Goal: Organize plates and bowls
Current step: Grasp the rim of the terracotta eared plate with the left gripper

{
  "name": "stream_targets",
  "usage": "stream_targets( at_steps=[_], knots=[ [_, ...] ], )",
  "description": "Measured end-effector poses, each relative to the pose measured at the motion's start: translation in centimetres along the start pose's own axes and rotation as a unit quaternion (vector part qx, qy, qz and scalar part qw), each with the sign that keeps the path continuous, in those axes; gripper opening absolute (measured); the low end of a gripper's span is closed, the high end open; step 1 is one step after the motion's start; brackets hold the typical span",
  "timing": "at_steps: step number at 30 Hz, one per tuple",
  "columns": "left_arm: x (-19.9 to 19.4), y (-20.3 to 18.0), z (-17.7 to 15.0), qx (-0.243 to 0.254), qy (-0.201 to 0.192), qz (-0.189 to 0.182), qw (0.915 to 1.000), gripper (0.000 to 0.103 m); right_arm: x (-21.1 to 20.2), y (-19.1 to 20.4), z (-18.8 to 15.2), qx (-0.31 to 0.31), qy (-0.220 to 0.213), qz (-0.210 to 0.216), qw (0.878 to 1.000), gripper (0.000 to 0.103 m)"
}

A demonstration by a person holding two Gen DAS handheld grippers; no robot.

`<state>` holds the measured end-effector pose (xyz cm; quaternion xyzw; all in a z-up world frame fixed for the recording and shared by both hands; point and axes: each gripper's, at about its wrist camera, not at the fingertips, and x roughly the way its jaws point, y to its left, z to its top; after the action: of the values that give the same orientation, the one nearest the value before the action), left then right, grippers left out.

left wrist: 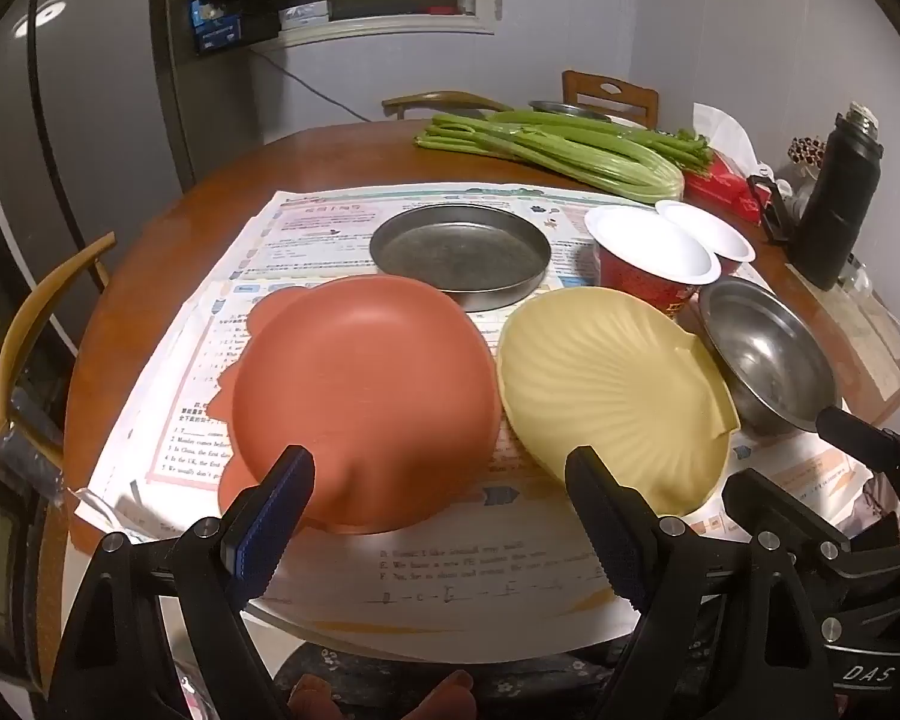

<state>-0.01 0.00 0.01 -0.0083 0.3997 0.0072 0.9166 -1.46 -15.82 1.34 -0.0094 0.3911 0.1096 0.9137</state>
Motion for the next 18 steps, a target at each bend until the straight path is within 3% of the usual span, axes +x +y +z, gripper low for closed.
stream_targets(
  at_steps=[4,12,18],
  knots=[
    [-0.2,0.3,0.1,-0.014,-0.003,0.004,0.9999,0.086,0.2,0.8,0.3,-0.014,0.001,0.009,1.0,0.099],
    [-0.2,6.3,0.5,-0.083,-0.008,0.015,0.9964,0.086,0.1,3.3,2.7,-0.062,-0.025,0.047,0.997,0.099],
    [0.6,9.7,0.5,-0.123,0.003,0.021,0.9921,0.086,1.7,5.1,5.4,-0.09,-0.017,0.078,0.993,0.099]
  ],
)
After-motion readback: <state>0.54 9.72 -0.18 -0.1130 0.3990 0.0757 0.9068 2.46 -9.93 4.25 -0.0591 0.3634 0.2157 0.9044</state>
